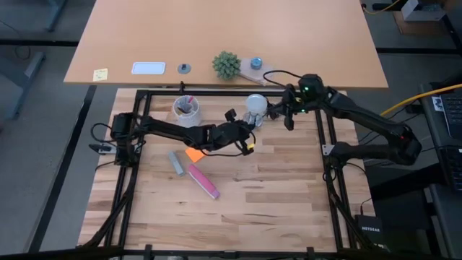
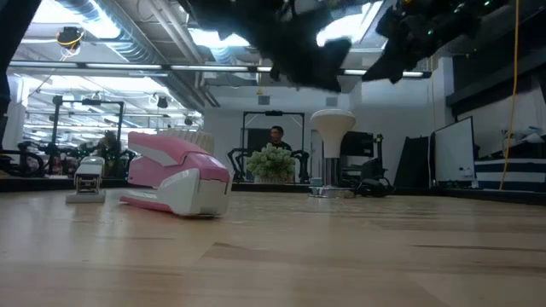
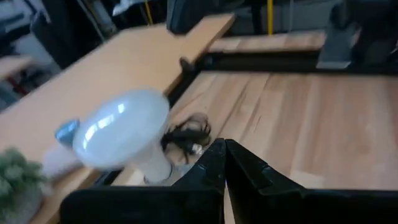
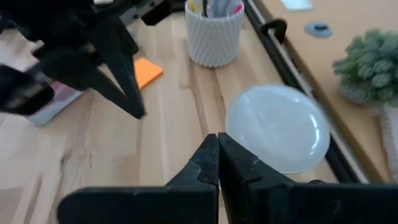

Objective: Screw lightbulb
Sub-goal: Remove the lightbulb from the lamp

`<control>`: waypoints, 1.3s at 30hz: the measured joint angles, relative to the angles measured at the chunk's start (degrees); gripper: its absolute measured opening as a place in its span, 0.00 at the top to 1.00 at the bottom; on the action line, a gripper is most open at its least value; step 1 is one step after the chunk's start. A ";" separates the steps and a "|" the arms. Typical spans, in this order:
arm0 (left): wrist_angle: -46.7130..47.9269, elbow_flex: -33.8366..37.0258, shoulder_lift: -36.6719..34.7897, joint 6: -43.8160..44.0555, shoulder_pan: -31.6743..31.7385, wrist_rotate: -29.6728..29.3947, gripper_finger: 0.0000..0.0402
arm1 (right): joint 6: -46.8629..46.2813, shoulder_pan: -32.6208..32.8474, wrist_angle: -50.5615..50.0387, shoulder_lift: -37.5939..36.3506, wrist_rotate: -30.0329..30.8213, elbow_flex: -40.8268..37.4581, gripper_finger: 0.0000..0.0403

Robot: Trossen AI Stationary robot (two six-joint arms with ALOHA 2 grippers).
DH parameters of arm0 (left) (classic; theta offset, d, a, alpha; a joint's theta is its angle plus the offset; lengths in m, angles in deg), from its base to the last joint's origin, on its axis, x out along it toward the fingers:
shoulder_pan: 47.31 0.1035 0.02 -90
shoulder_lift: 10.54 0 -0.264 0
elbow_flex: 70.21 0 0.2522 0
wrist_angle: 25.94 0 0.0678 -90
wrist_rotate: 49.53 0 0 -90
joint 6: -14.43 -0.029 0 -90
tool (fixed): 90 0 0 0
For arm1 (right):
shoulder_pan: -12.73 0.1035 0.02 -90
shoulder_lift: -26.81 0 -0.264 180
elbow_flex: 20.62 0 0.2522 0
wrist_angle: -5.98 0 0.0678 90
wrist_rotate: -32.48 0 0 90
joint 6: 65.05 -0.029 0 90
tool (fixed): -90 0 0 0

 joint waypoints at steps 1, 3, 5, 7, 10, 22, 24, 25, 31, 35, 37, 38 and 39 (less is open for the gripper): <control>-0.13 0.00 -0.96 -0.73 -0.39 0.01 1.00 | -0.03 0.00 -0.14 -1.02 -0.01 0.00 0.99; -0.39 -0.03 -3.03 -2.09 -1.22 -0.01 1.00 | -0.04 0.00 -0.42 -3.21 -0.01 0.00 0.99; -0.10 -0.04 -5.38 -3.98 -2.15 -0.08 1.00 | -0.06 0.00 -0.70 -5.59 -0.01 0.00 0.99; -0.07 -0.04 -7.76 -5.85 -3.15 -0.23 1.00 | -0.10 0.00 -0.86 -8.11 0.01 0.00 0.99; 1.09 -0.07 -11.47 -8.77 -4.75 -0.21 1.00 | -0.18 0.00 -2.99 -11.86 -0.06 0.00 0.99; 12.50 -0.06 -18.24 -5.31 -10.66 -0.23 1.00 | -8.20 -0.04 -16.00 -20.32 -0.14 0.00 0.99; 12.55 -0.04 -17.97 -4.94 -11.38 -0.21 1.00 | -8.18 -0.04 -16.51 -20.42 -0.14 0.00 0.99; 12.58 -0.07 -17.83 -4.90 -11.65 -0.21 1.00 | -8.16 -0.04 -16.54 -20.39 -0.15 0.00 0.99; 16.42 -0.07 -17.61 -4.85 -12.97 -0.21 1.00 | -8.16 -0.04 -16.53 -20.21 -0.13 0.00 0.99; 18.49 -0.05 -17.61 -5.15 -13.40 -0.21 1.00 | -8.14 -0.04 -16.53 -20.23 -0.10 0.00 0.99; 19.41 -0.07 -17.61 -4.85 -13.40 -0.21 1.00 | -8.14 -0.04 -16.54 -20.20 -0.08 0.00 0.99; 20.14 -0.07 -17.61 -4.87 -13.40 -0.23 1.00 | -8.14 -0.04 -16.59 -20.20 -0.08 0.00 0.99; 20.41 -0.07 -17.61 -5.10 -13.40 -0.21 1.00 | -8.14 -0.04 -16.59 -20.21 -0.08 0.00 0.99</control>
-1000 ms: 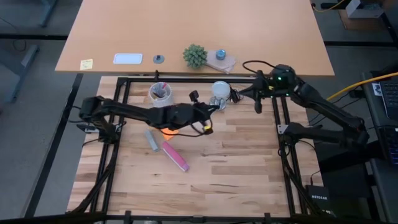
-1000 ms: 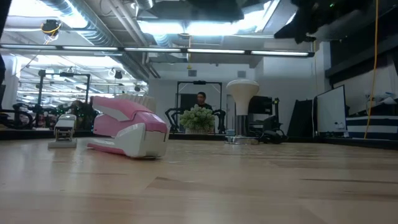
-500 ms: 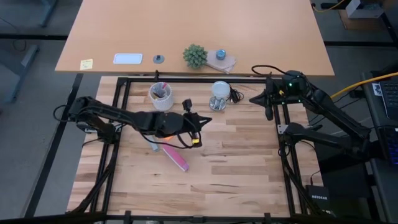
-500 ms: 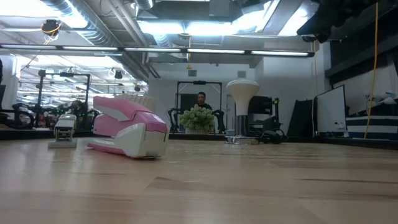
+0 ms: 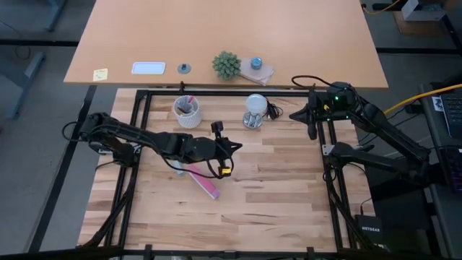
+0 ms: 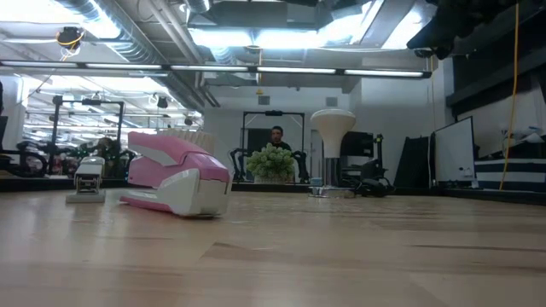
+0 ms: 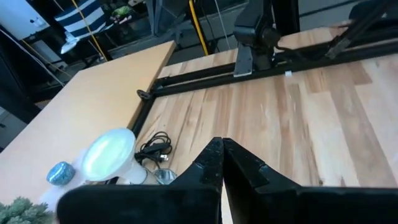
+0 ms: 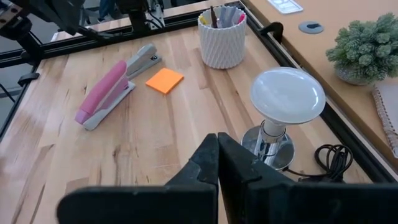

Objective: Screw lightbulb
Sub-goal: Remove the lightbulb from the lamp

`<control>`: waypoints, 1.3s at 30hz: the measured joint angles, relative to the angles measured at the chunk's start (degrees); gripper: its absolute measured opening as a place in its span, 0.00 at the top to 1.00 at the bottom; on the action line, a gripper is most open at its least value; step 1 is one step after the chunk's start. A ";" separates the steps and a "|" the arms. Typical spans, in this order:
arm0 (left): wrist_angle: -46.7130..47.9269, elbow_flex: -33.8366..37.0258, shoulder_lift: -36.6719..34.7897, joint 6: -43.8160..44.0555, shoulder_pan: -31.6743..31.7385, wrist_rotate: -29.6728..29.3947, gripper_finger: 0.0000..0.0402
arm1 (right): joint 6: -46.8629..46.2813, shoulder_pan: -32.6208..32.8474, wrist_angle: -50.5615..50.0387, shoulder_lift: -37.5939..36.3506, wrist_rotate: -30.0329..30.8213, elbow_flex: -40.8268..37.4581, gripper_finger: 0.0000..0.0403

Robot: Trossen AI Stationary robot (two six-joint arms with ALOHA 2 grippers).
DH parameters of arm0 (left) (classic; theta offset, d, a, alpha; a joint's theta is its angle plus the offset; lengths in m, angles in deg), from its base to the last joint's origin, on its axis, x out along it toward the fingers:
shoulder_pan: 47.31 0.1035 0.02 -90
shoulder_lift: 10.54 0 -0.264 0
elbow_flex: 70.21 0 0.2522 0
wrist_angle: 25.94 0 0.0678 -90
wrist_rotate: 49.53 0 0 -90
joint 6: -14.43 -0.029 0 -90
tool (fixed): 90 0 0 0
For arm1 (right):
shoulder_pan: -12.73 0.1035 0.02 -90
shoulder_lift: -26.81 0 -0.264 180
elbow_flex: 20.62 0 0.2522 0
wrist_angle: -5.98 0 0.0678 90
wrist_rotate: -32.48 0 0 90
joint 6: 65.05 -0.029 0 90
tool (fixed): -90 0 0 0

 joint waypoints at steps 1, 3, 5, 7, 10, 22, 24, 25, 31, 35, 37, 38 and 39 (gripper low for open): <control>0.22 0.02 0.00 -0.15 0.02 0.00 1.00 | 0.00 0.00 0.01 -0.01 0.02 0.00 0.99; 0.58 0.02 0.00 -0.27 0.02 -0.02 1.00 | 0.00 0.00 -0.03 0.01 0.02 0.00 0.99; 0.70 0.02 0.00 -0.30 0.02 0.00 1.00 | 0.02 0.00 -0.09 0.01 0.02 0.00 0.99; 0.78 0.02 0.00 -0.30 0.00 0.00 1.00 | 0.02 0.00 -0.13 0.01 0.02 0.00 0.99; 0.62 0.01 0.00 -0.31 0.02 0.00 1.00 | 0.02 0.00 -0.15 0.01 0.04 0.00 0.99; 0.67 0.02 0.00 -0.32 0.02 0.00 1.00 | 0.07 0.00 -0.15 0.01 0.09 0.00 0.99; 0.60 0.02 0.00 -0.34 0.02 0.00 1.00 | 0.07 0.00 -0.13 0.01 0.11 0.00 0.99; 0.49 0.02 0.00 -0.32 0.03 0.00 1.00 | 0.07 0.00 -0.12 0.01 0.11 0.00 0.99; 0.40 0.02 0.00 -0.33 0.22 0.00 1.00 | 0.07 0.00 -0.13 0.01 0.11 0.00 0.99; 0.40 0.02 0.00 0.00 0.11 0.00 1.00 | 0.07 0.00 -0.13 0.01 0.11 0.00 0.99; 0.38 0.02 0.00 0.79 0.11 0.00 1.00 | 0.07 0.00 0.21 0.01 0.13 0.00 0.99; 0.38 0.02 0.00 0.98 0.11 0.00 1.00 | 0.07 0.00 0.59 0.01 0.13 0.00 0.99; 0.35 0.02 0.00 1.08 0.22 0.02 1.00 | 0.06 0.00 0.81 0.01 0.12 0.00 0.99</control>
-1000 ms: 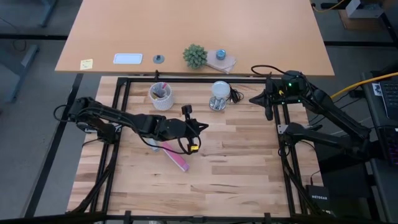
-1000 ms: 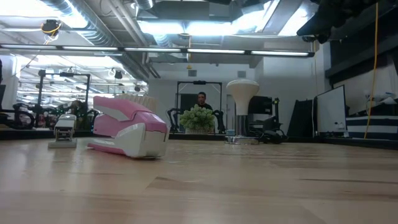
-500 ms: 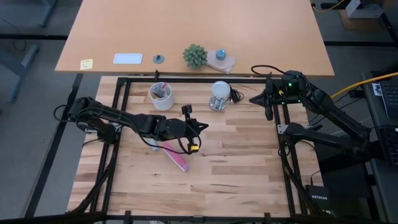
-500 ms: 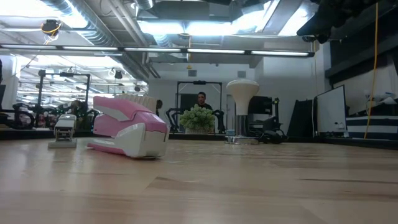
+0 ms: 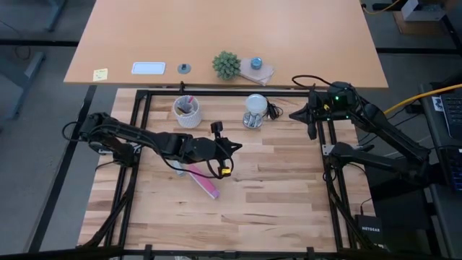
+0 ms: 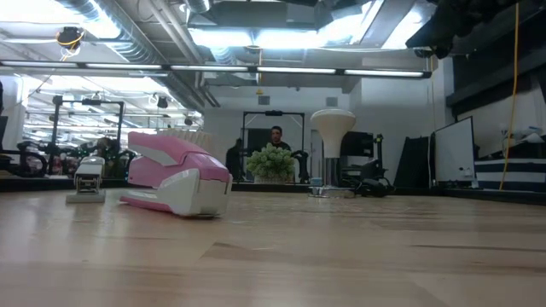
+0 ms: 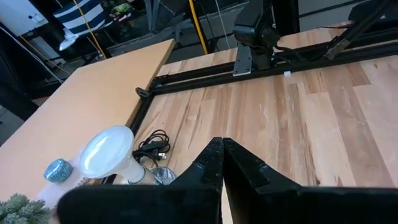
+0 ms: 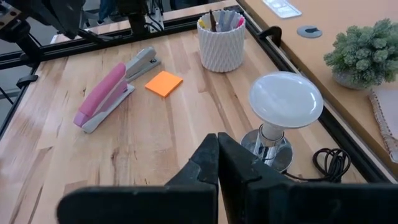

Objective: Screw lightbulb
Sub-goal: Remove the lightbulb from the lamp

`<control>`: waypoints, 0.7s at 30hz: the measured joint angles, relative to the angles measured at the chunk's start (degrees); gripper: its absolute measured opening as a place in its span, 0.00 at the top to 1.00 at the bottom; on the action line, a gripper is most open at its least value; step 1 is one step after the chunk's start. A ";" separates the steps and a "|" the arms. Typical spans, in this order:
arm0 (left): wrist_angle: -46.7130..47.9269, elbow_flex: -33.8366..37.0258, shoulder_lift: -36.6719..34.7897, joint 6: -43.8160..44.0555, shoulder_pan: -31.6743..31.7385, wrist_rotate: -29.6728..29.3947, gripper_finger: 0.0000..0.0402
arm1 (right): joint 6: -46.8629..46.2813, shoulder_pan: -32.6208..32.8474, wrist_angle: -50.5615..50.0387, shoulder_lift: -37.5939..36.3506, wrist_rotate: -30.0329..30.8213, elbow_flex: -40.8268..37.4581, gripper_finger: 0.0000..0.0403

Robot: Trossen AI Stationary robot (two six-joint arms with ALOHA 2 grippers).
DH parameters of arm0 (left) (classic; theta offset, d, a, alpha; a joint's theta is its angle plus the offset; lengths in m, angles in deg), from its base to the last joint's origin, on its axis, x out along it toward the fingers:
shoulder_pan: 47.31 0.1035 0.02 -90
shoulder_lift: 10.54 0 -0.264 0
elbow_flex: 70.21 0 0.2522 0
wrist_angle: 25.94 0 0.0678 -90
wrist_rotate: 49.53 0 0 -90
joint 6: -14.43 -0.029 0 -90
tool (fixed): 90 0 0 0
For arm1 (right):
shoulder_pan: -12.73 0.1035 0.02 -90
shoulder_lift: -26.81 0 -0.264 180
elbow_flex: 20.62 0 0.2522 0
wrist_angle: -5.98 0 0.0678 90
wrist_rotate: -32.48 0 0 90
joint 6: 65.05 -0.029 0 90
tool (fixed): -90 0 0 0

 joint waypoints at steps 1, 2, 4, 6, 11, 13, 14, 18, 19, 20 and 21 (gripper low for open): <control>-0.38 0.00 0.00 -0.07 0.24 0.00 1.00 | -0.01 0.00 0.03 0.00 0.01 0.00 0.99; -1.09 0.00 0.00 -0.37 0.53 0.02 1.00 | -0.01 0.00 0.03 0.00 0.01 0.00 0.99; -2.87 0.00 0.00 -1.27 1.37 0.00 1.00 | -0.01 0.00 0.03 0.01 0.01 0.00 0.99; -4.56 0.00 0.32 -1.41 2.45 -0.02 1.00 | -0.01 0.00 0.09 0.02 0.01 0.00 0.99; -4.82 0.02 1.14 -0.82 6.13 0.00 1.00 | -0.01 0.02 0.53 0.02 0.01 0.00 0.99; -4.84 0.02 1.67 -0.84 7.74 0.09 1.00 | -0.01 0.02 0.53 0.02 0.01 0.00 0.99; -4.76 0.02 1.81 -1.02 8.47 0.35 1.00 | -0.01 0.02 0.53 0.02 0.01 0.00 0.99; -4.66 0.04 2.56 -1.98 11.08 0.95 1.00 | -0.01 0.02 0.53 0.02 0.01 0.00 0.99; -4.73 0.04 2.86 -2.69 11.67 1.45 1.00 | -0.01 0.02 0.51 0.02 0.01 0.00 0.99; -4.90 0.04 3.00 -3.37 12.28 2.32 1.00 | -0.01 0.02 0.51 0.02 0.01 0.00 0.99; -4.71 0.04 3.09 -4.44 12.78 2.85 1.00 | -0.01 0.02 0.51 0.00 0.01 0.00 0.99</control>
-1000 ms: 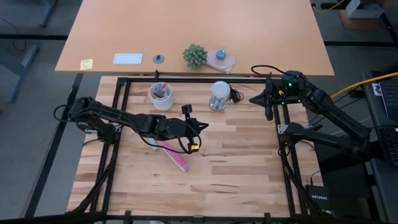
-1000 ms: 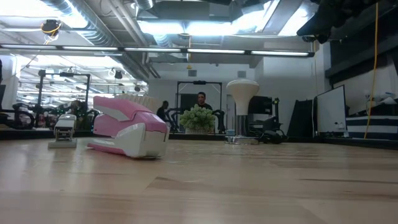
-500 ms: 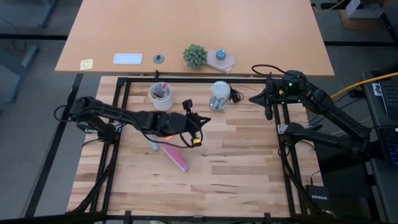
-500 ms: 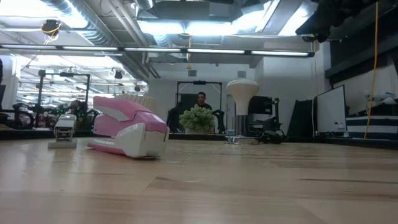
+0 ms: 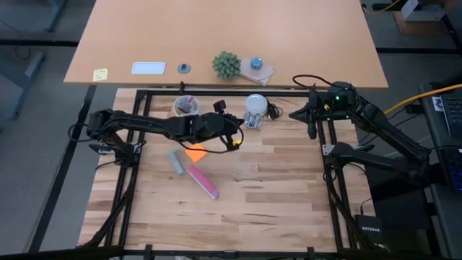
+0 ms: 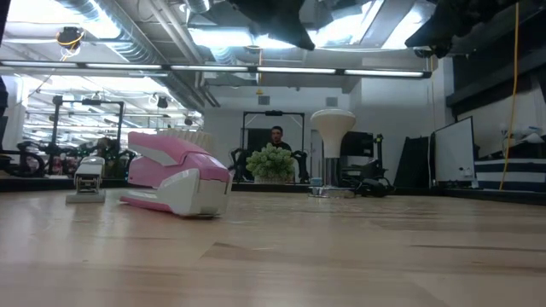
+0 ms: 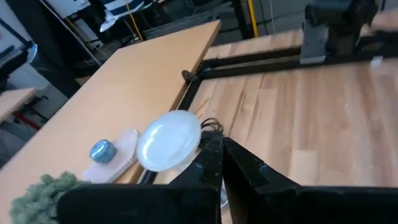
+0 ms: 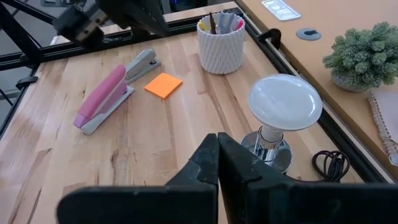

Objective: Screw lightbulb
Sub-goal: Remove the lightbulb from the lamp

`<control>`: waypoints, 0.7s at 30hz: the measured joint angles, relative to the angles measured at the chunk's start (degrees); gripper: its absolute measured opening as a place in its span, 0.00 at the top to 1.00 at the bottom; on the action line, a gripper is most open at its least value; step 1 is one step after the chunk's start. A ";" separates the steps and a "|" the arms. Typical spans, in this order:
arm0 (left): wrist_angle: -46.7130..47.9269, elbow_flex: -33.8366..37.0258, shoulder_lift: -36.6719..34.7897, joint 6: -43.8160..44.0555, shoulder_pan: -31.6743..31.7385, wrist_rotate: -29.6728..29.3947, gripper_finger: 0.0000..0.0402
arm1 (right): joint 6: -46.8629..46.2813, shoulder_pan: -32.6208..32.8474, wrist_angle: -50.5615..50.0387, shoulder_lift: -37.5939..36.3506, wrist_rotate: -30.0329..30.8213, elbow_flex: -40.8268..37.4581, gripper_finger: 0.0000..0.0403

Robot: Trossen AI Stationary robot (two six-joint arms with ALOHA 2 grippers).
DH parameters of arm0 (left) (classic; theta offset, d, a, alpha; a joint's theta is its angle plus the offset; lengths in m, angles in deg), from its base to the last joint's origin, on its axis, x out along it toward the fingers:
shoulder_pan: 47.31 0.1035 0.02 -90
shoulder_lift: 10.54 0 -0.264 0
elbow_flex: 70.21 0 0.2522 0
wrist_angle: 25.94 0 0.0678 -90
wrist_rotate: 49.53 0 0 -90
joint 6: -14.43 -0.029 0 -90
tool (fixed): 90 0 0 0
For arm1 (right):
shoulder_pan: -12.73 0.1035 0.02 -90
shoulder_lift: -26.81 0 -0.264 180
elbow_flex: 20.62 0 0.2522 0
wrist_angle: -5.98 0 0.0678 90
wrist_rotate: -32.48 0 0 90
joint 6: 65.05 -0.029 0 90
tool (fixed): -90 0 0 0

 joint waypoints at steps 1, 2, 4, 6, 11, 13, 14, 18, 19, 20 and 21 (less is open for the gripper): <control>0.17 0.00 0.16 -0.79 0.48 0.60 1.00 | 0.00 0.00 0.06 0.01 0.00 0.00 0.99; -0.12 0.00 0.44 -1.75 0.92 0.92 1.00 | 0.00 0.00 0.18 0.02 0.00 0.00 0.99; 0.04 0.00 0.56 -3.18 1.72 1.13 1.00 | 0.00 0.00 0.85 0.02 0.00 0.00 0.99; -0.25 0.00 0.81 -3.40 2.55 1.19 1.00 | 0.02 0.00 1.73 0.02 0.00 0.00 0.99; -0.74 0.00 1.50 1.37 5.39 2.38 1.00 | 0.59 0.02 3.28 0.98 0.87 0.02 0.99; -1.61 0.00 1.88 3.05 6.57 3.99 1.00 | 0.59 0.02 3.13 2.24 2.67 0.02 0.99; -2.48 0.00 2.36 3.58 7.15 4.93 1.00 | 0.61 0.02 3.10 3.04 3.95 0.00 0.99; -6.21 0.00 4.33 4.95 9.37 7.61 1.00 | 2.66 0.02 3.57 6.82 9.12 0.00 0.99; -7.06 0.00 4.98 4.97 9.90 7.76 1.00 | 3.17 0.00 4.08 7.88 10.60 0.00 0.99; -8.20 0.00 5.56 4.96 10.44 7.81 1.00 | 3.38 0.00 4.72 9.05 11.89 0.00 0.99; -8.92 0.00 6.08 4.97 11.07 7.82 1.00 | 3.41 0.02 5.50 10.16 12.97 0.00 0.99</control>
